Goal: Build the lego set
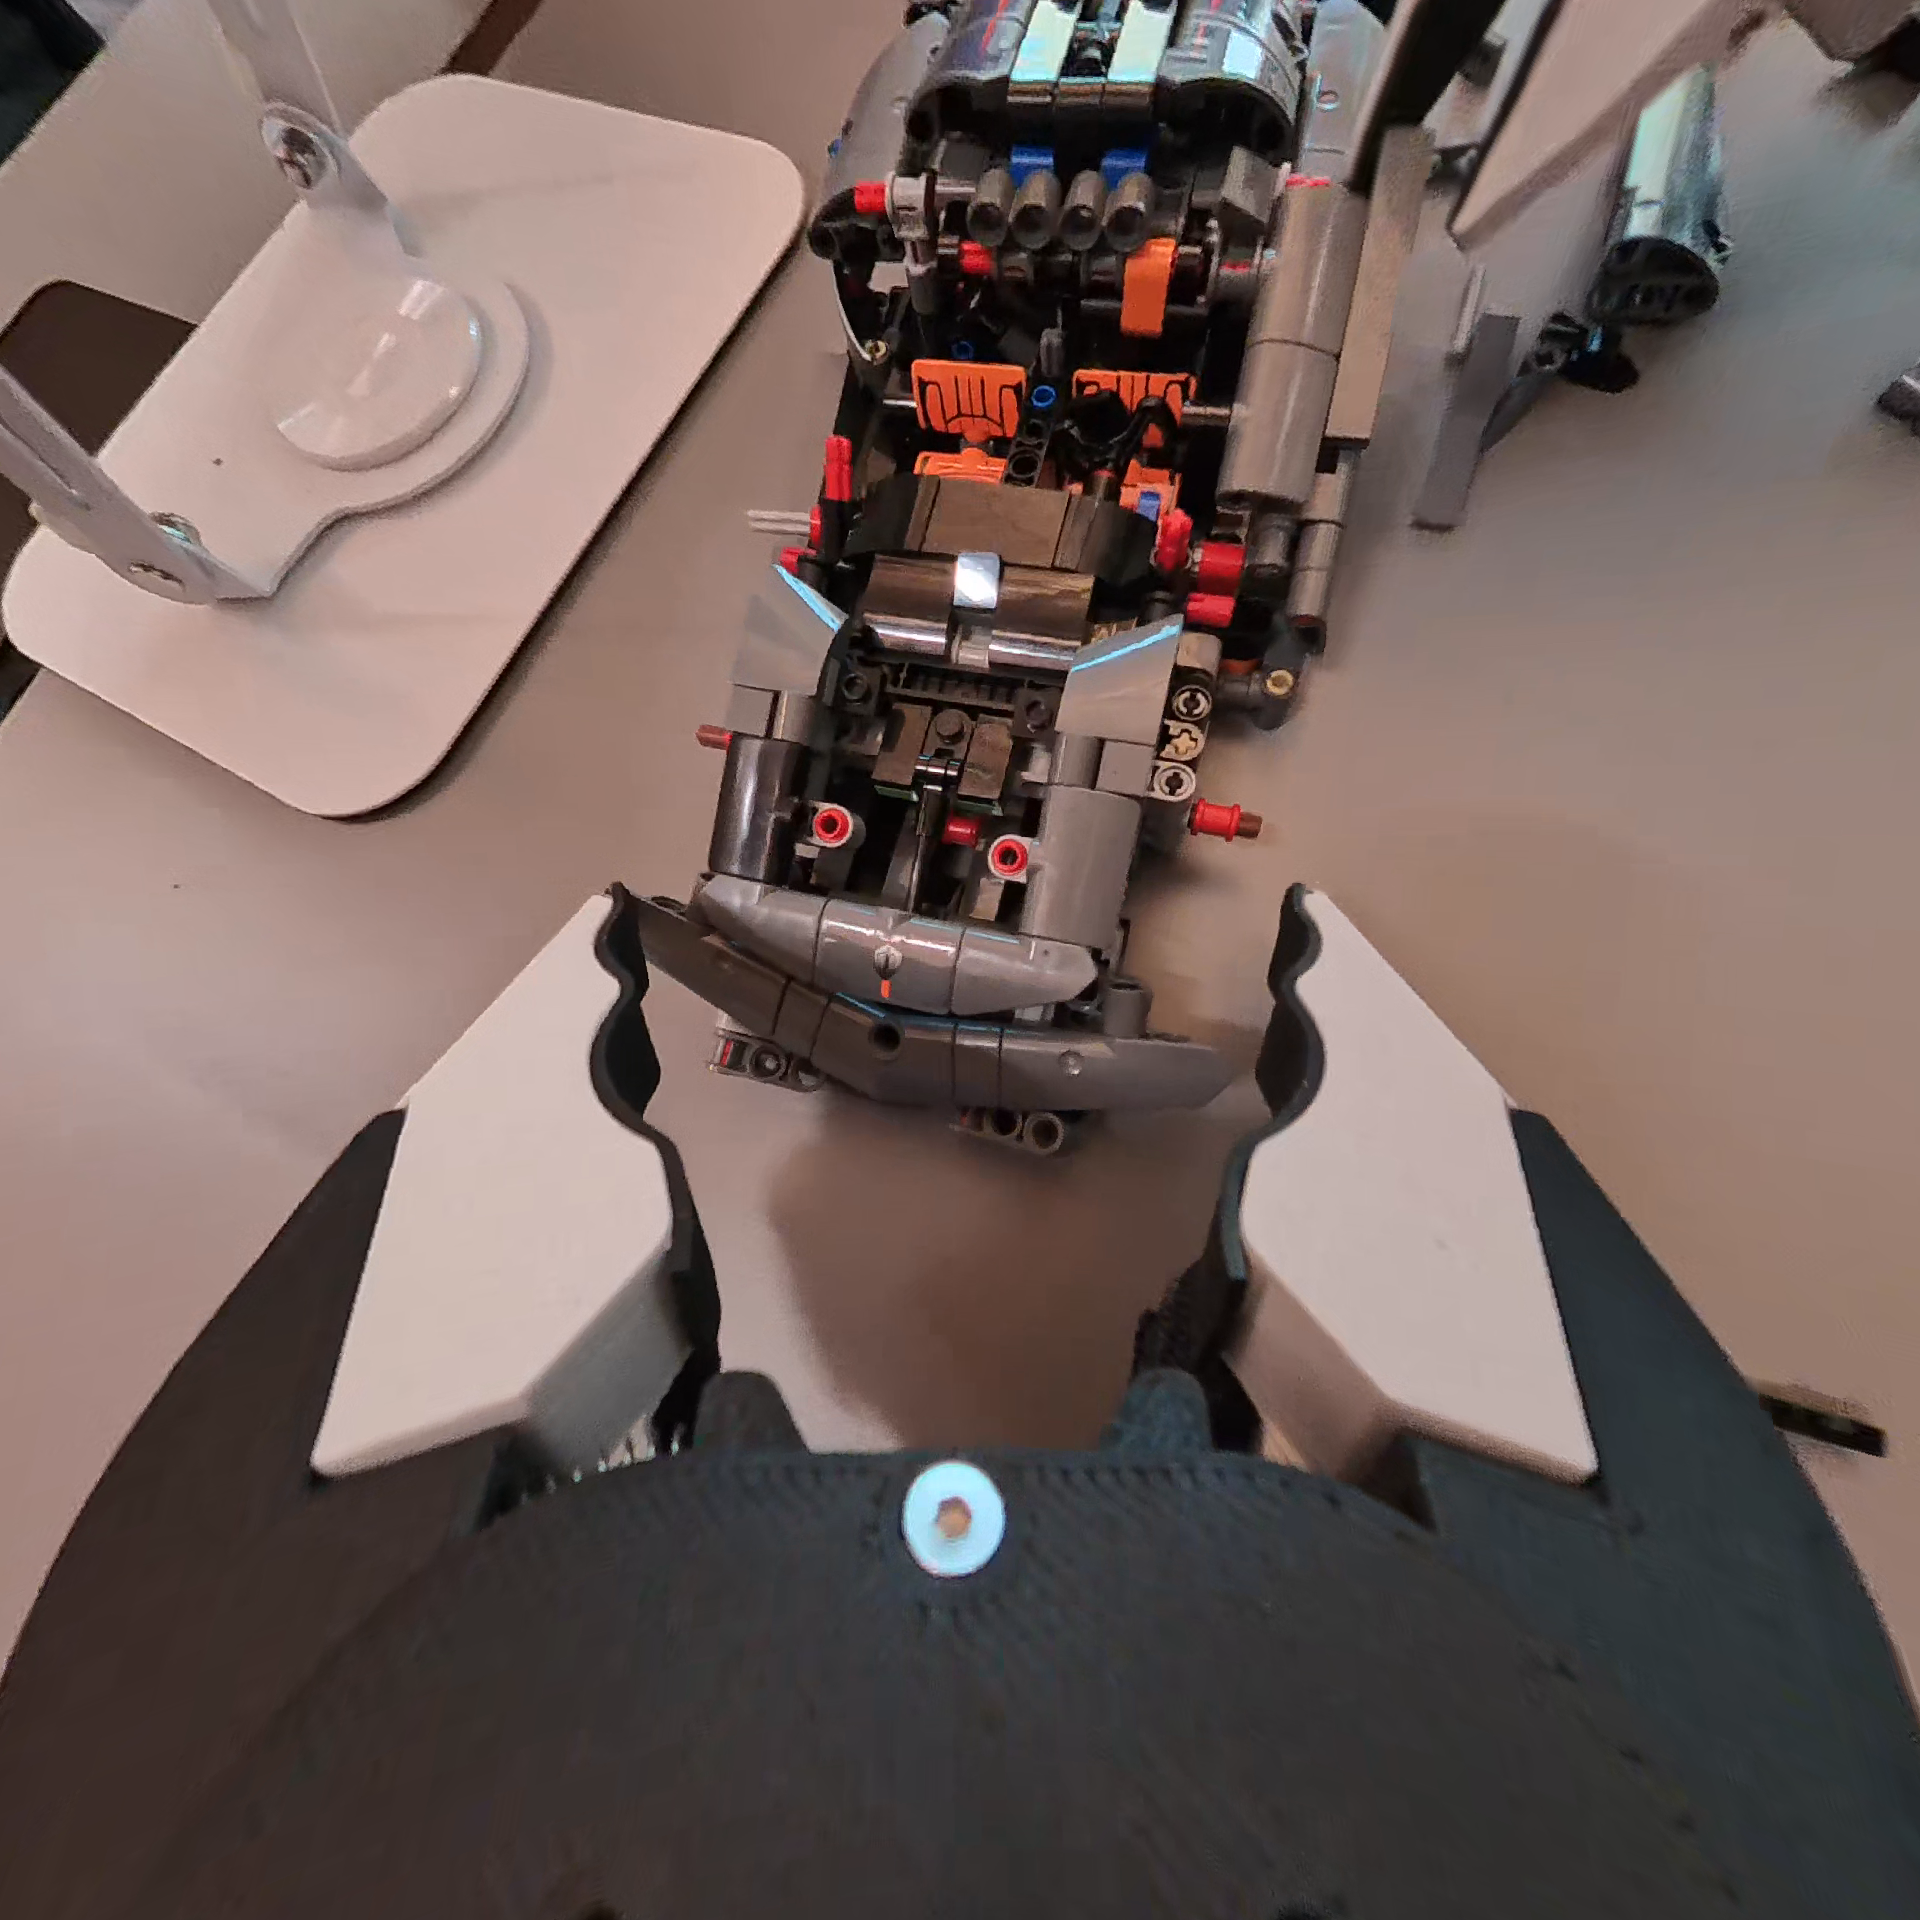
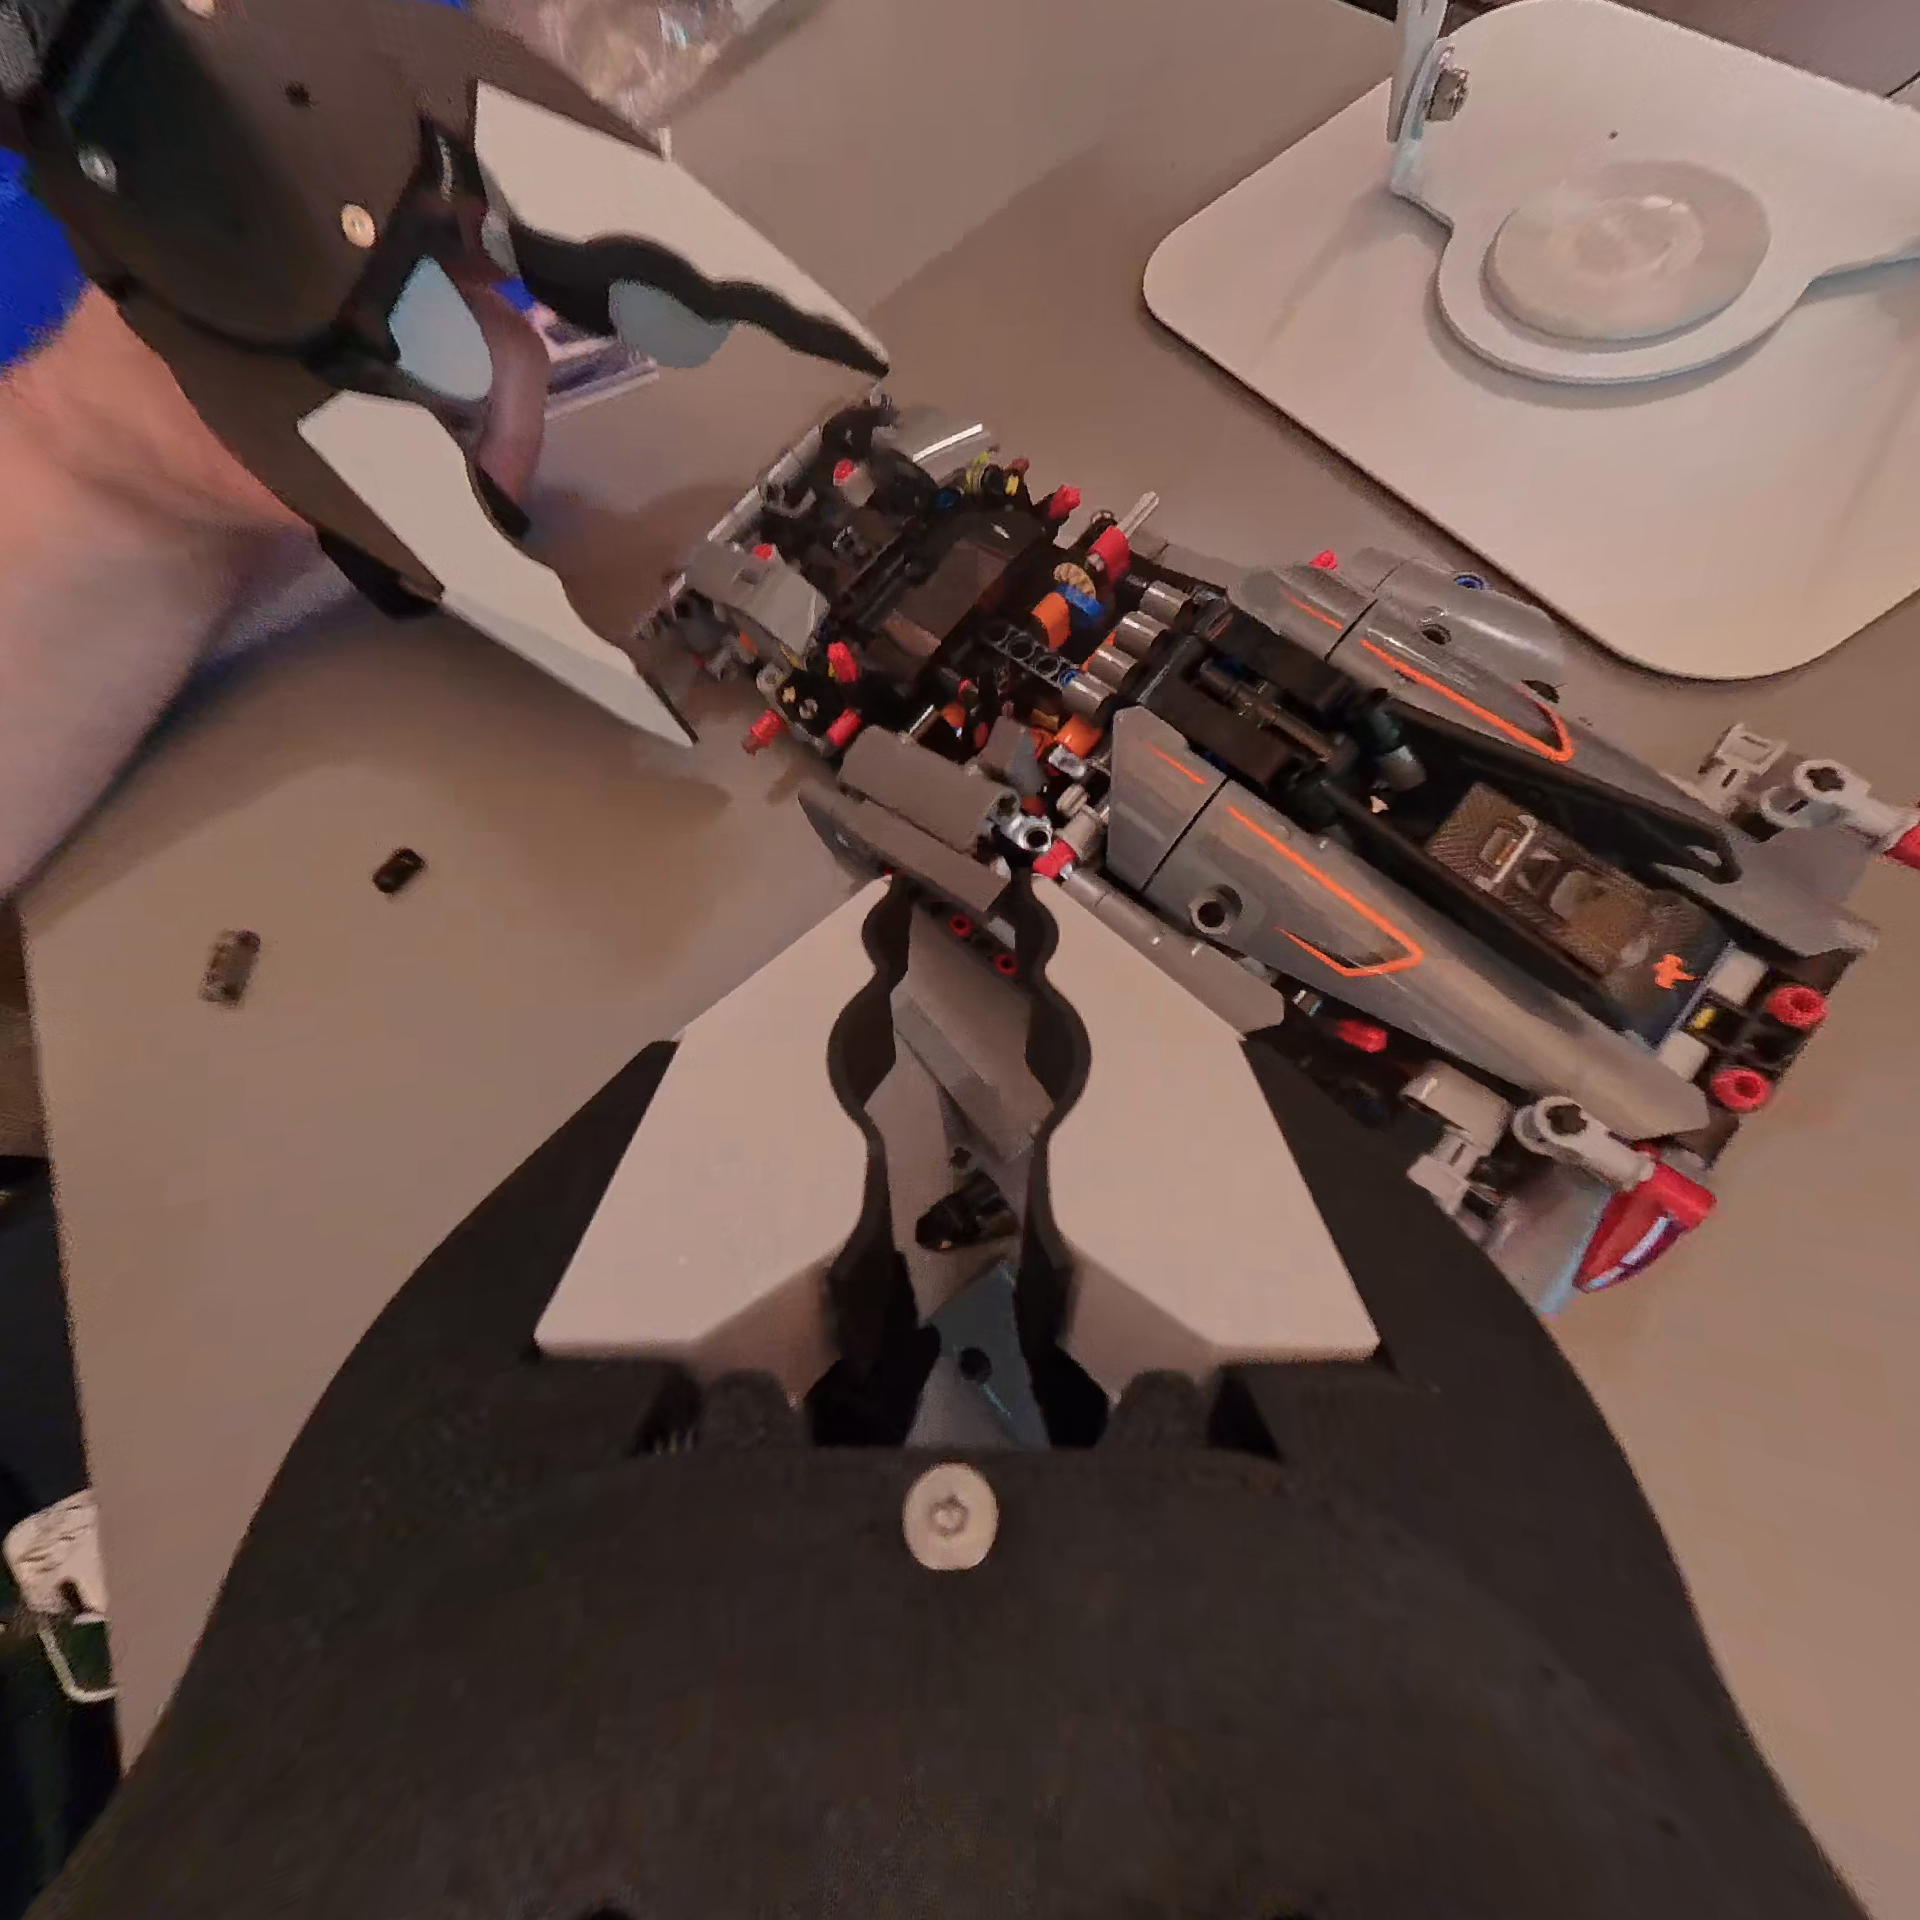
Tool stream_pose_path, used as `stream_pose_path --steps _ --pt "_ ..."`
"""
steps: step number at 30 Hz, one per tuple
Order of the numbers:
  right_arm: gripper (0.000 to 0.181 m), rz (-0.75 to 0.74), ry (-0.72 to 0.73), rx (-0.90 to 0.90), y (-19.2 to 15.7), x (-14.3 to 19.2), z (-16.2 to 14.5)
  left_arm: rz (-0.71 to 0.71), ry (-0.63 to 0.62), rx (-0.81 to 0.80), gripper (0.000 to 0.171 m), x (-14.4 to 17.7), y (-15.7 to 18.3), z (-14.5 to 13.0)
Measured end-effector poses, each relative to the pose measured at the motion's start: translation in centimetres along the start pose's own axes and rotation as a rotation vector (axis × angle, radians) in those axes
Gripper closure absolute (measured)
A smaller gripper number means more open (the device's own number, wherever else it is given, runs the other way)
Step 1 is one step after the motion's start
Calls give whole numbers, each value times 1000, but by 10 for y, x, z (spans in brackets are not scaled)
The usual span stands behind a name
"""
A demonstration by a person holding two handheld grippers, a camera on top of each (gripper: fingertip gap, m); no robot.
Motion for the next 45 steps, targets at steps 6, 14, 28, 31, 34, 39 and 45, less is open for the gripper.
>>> stream_pose_path --steps 6,14,28,31,34,39,45 --pt "169 95 42 -152 6 1 -3 93 36 -81 65 17 5 23" --pt "175 139 86 -155 0 4 3 81 150 -377 94 0 65 67" --pt "171 123 88 -141 -5 6 9 196 61 -357 142 -43 68 72" --pt "175 112 89 -166 -5 10 6 202 63 -375 142 -43 69 72" --pt "176 92 88 -157 -7 9 6 205 62 -380 142 -43 69 72" --pt "177 108 76 -169 -6 9 6 206 64 -382 142 -43 69 72" --pt "178 72 72 -95 -10 10 7 205 72 -382 143 -43 69 72"
Point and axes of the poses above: each gripper's, where its closed fingertips meet, x back along the fingers, z out of its top, y = z × x across the jaws, the point moved 5 cm from there along x, back along the fingers, and after that the axes turned 2 degrees about -x, right-handed, at the moved point
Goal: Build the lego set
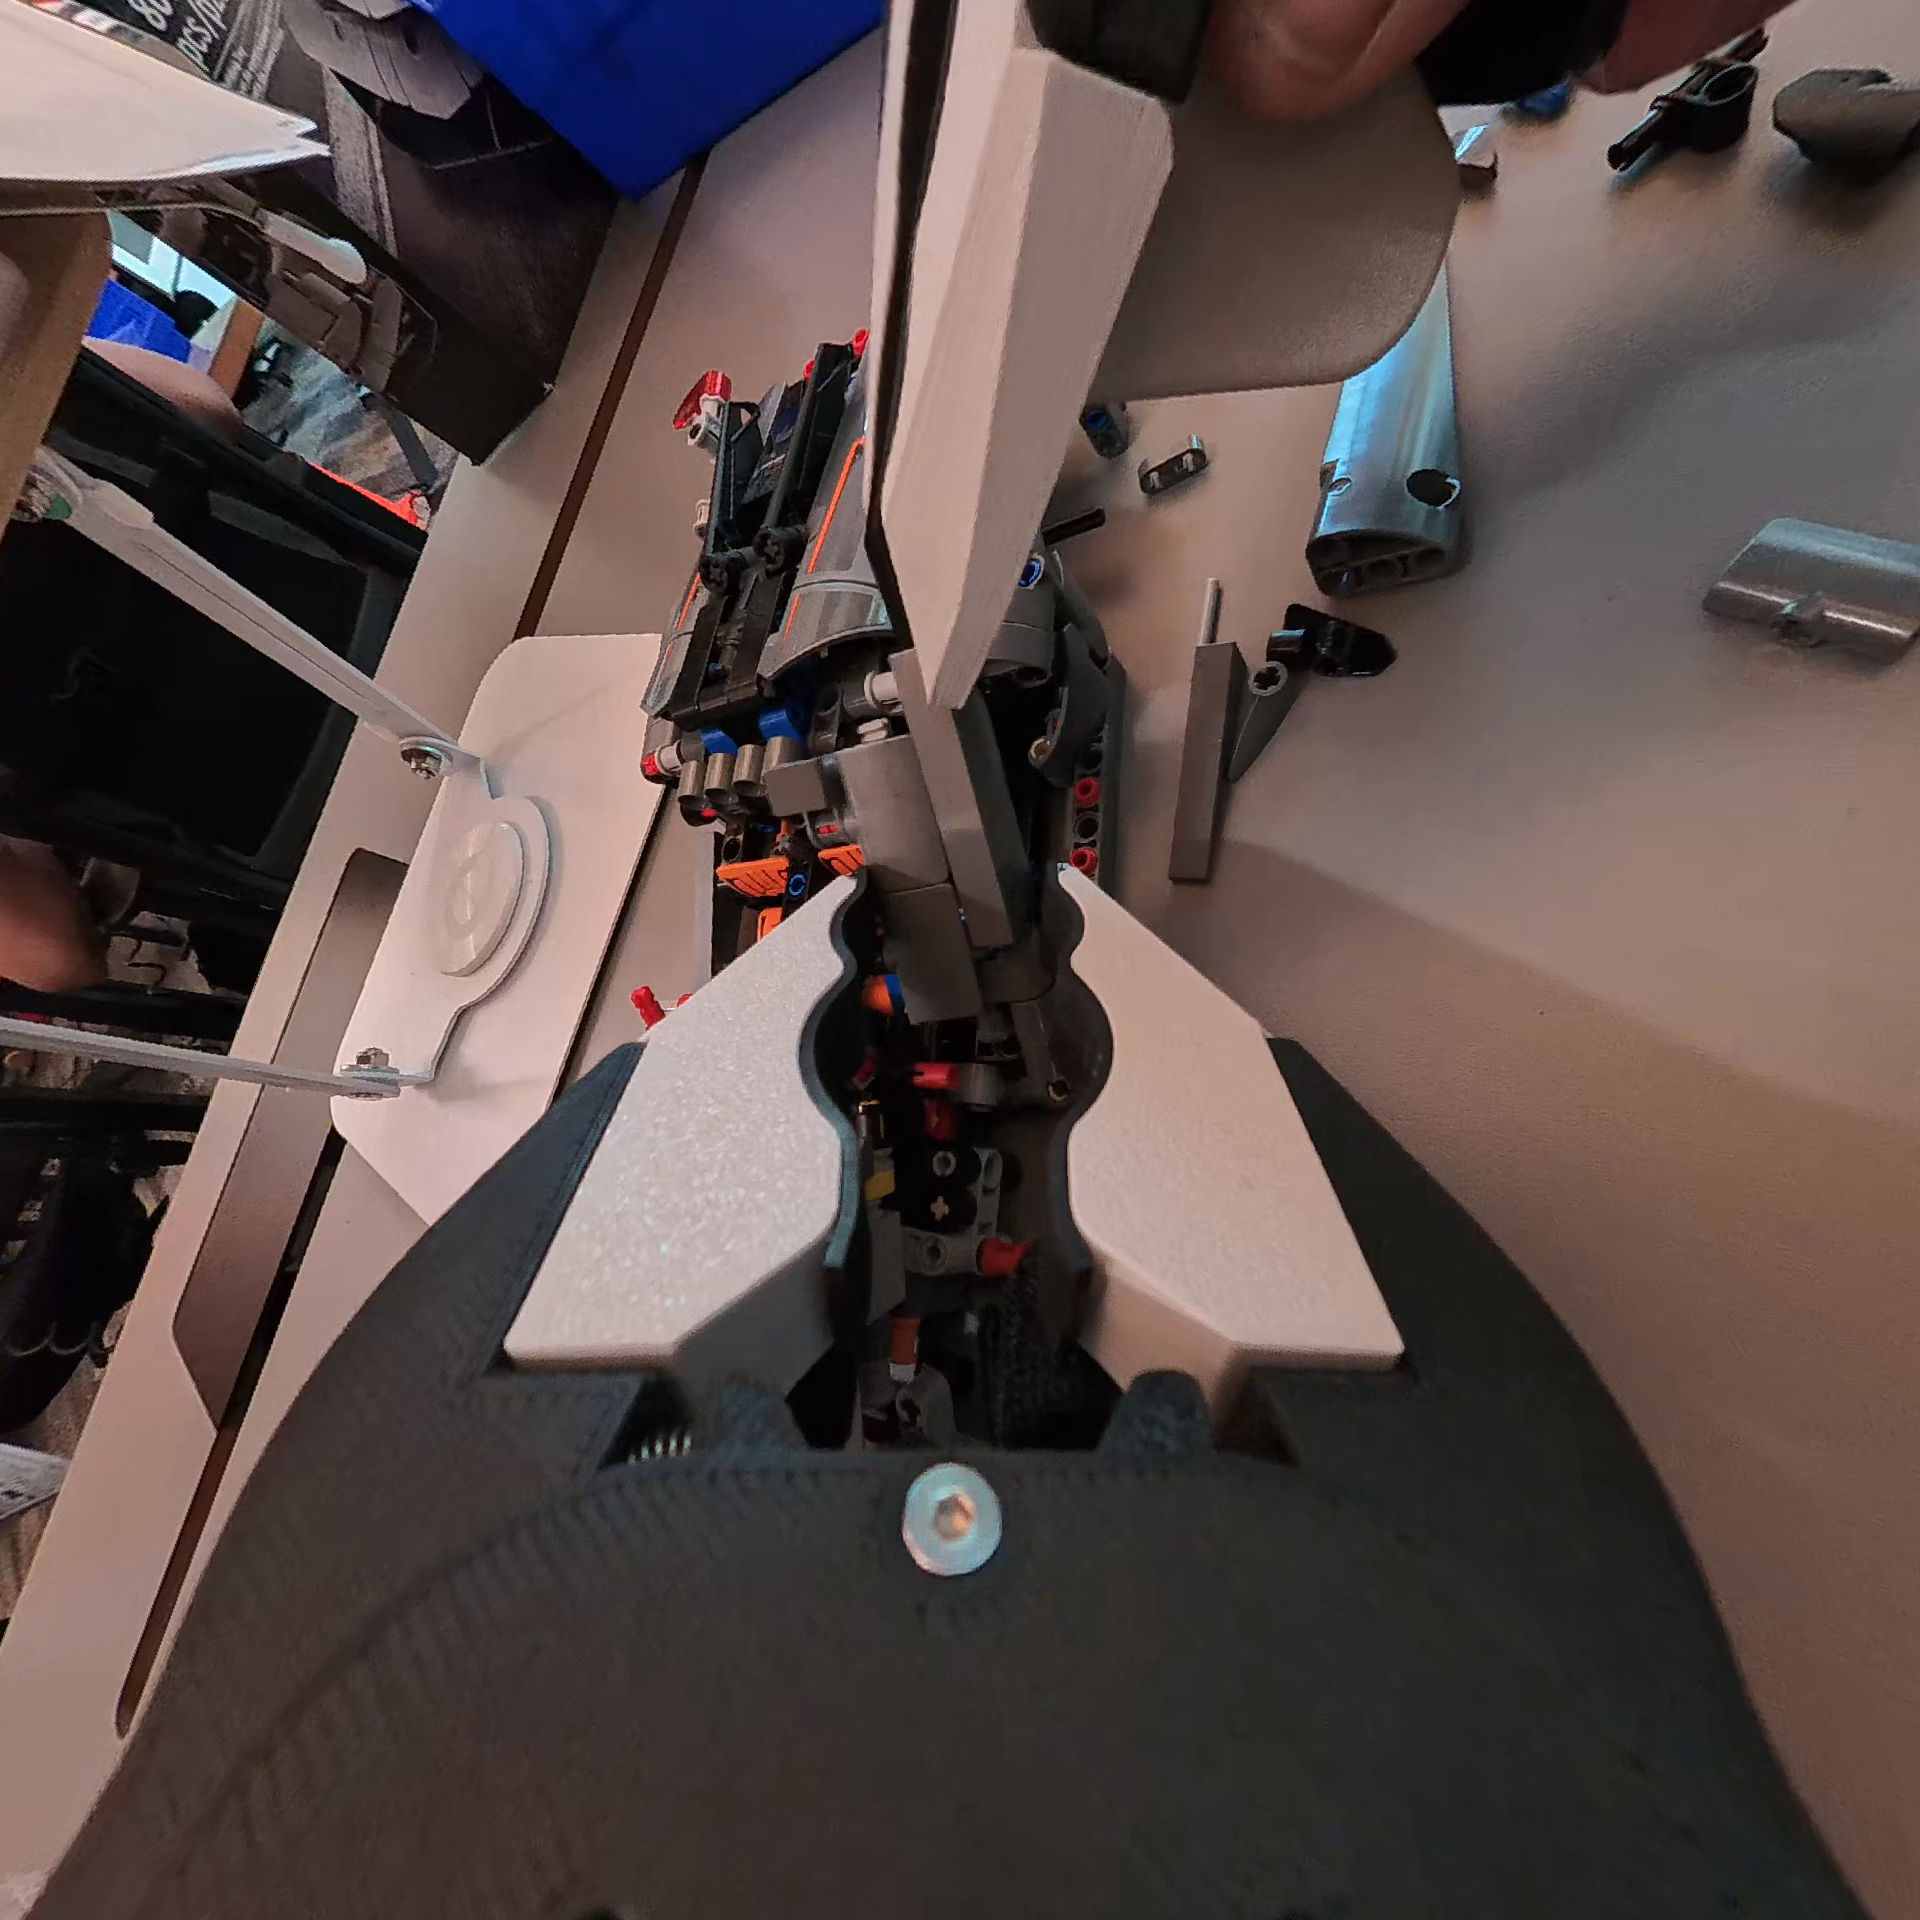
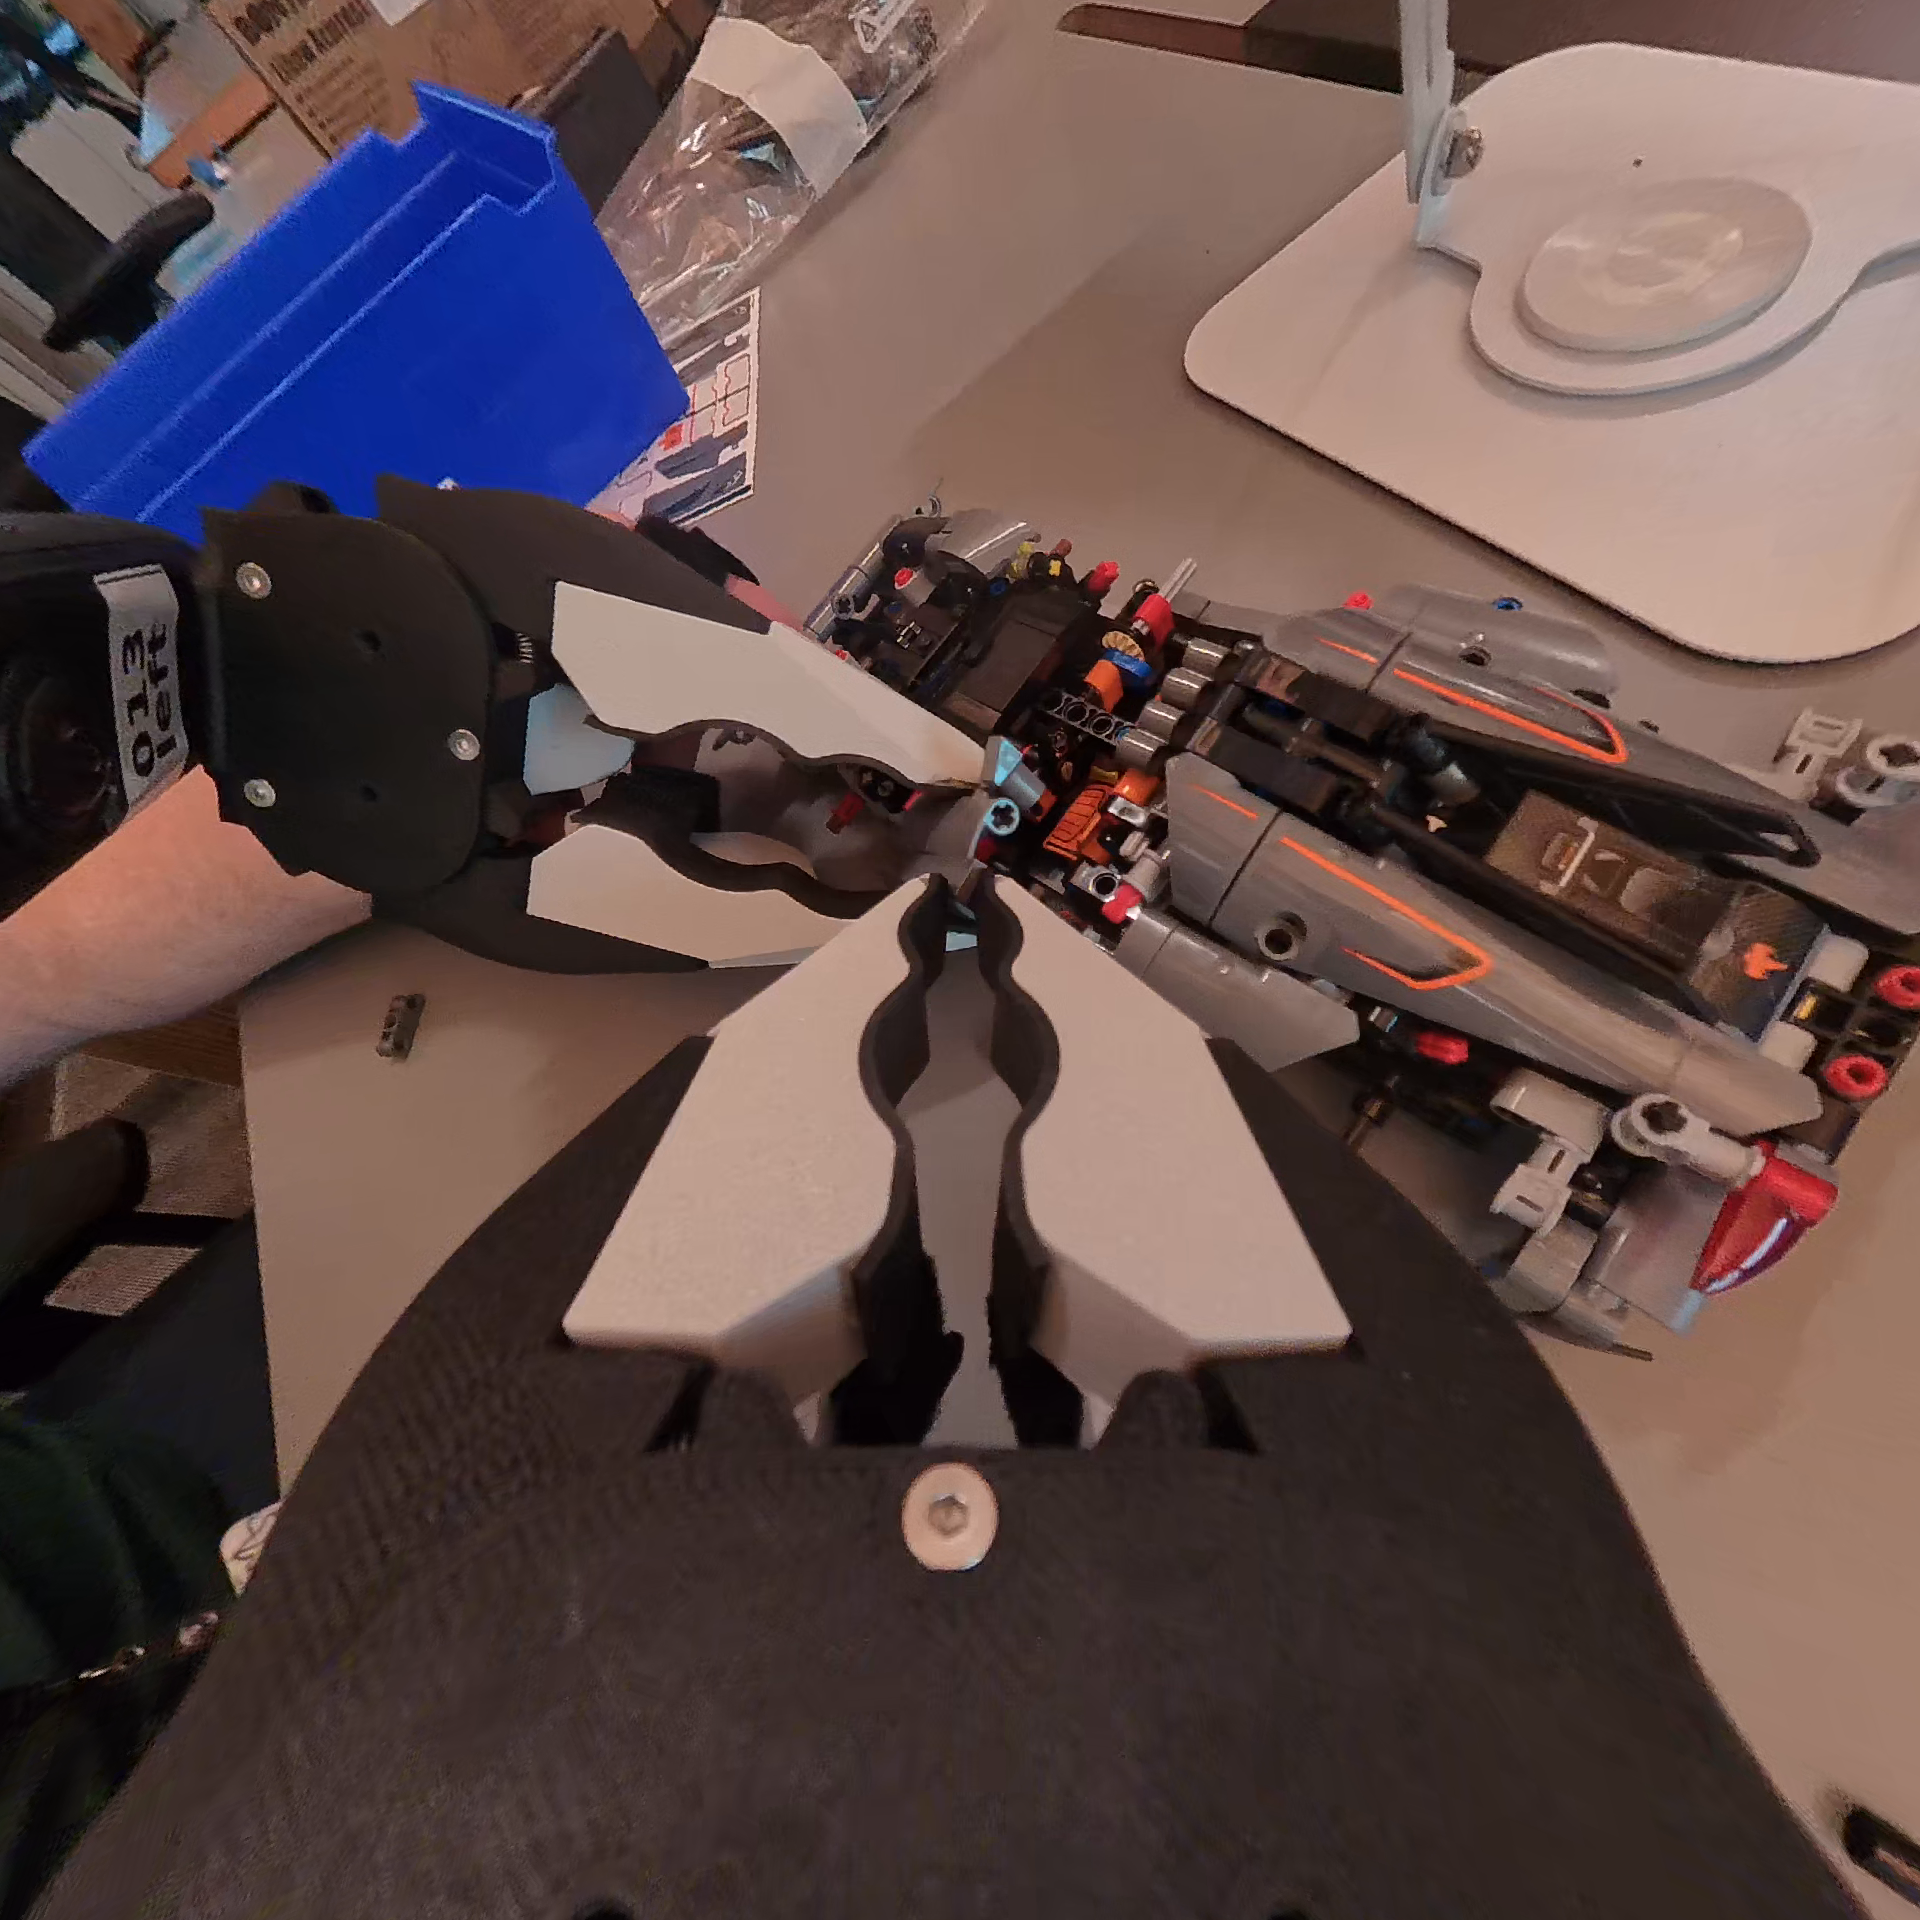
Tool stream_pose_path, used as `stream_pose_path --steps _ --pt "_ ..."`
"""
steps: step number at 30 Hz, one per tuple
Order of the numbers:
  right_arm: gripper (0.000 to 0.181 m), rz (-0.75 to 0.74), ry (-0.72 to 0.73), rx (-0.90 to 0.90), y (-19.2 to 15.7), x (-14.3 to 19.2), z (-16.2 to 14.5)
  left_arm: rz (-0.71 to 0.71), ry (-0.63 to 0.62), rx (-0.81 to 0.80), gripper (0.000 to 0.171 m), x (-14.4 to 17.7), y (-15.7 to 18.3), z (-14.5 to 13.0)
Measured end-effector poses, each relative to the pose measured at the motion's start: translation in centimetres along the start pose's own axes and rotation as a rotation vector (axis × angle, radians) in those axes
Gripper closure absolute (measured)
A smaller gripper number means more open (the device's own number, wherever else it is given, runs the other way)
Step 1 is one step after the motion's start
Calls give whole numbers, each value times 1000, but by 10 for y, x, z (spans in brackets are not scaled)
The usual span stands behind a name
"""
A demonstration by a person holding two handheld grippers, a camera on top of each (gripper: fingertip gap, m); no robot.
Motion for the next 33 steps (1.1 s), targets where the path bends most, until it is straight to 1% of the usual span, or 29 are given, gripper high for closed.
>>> stream_pose_path --steps 2,4,5,9,12,15,17,19,21,25,30,33 --pt "181 -2 5 42 -8 0 5 5 1 -14 144 -1 1 1" --pt "180 -76 -49 119 -10 -4 4 21 -9 -31 144 -1 2 1" --pt "180 -62 -51 123 -13 -4 5 20 -9 -19 144 -1 2 1" --pt "181 -7 -4 84 -13 3 9 3 -4 -9 141 0 0 -1" --pt "181 12 8 46 -11 8 7 -25 20 0 128 4 -2 -2" --pt "181 35 9 3 -11 5 3 -19 47 2 122 10 -4 -1" --pt "181 36 0 -20 -11 3 1 26 38 -35 121 14 -6 -1" --pt "181 56 -6 -65 -10 1 0 42 54 -74 124 19 -4 0" --pt "180 48 -18 -83 -5 -1 -2 67 64 -135 136 21 1 4" --pt "180 63 -16 -124 -4 -5 -4 116 40 -267 150 17 10 8" --pt "180 78 1 -177 2 -6 -7 217 -33 -402 153 9 14 9" --pt "180 80 5 -197 5 -7 -7 256 -57 -436 154 7 15 9"
Point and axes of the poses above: each gripper's, where its closed fingertips meet, x back along the fingers, z out of its top, y = z × x across the jaws, the point moved 5 cm from there along x, back along the fingers, and after that the axes turned 2 degrees about -x, right-handed, at the moved point
